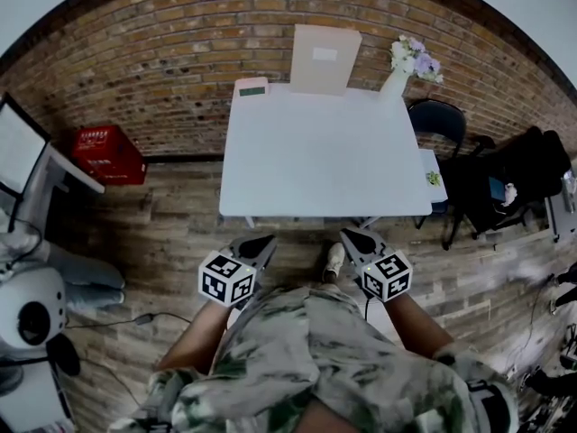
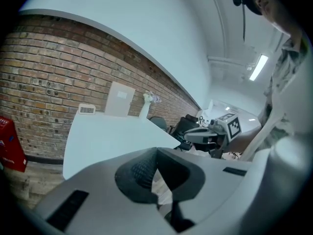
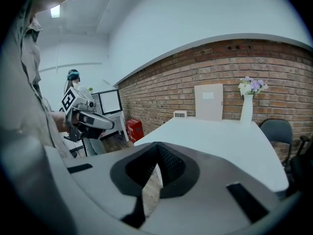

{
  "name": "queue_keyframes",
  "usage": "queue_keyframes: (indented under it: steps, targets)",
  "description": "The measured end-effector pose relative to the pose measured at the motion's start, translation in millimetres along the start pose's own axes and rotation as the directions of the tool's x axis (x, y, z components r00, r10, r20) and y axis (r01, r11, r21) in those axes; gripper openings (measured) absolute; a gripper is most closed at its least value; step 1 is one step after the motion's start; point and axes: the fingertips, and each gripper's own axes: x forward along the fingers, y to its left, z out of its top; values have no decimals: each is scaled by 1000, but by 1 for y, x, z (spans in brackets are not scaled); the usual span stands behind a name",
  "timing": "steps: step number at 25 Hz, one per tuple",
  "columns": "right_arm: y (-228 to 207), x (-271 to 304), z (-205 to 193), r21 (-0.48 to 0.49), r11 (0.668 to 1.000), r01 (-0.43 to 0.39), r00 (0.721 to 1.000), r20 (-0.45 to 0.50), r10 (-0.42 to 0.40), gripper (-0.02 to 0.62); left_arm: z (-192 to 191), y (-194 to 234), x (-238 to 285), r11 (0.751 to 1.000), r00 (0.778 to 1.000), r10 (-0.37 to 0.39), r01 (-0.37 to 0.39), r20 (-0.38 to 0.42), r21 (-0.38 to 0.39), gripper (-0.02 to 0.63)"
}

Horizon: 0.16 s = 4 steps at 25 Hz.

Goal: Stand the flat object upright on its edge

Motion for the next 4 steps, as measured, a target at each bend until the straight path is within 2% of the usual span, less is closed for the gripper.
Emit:
queue_keyframes:
  steps: [4]
  targets:
    - [0,0,9,-16,1000,6,1000,10,-6,20,2,0,-8,1000,1000,3,-3,5,5,25]
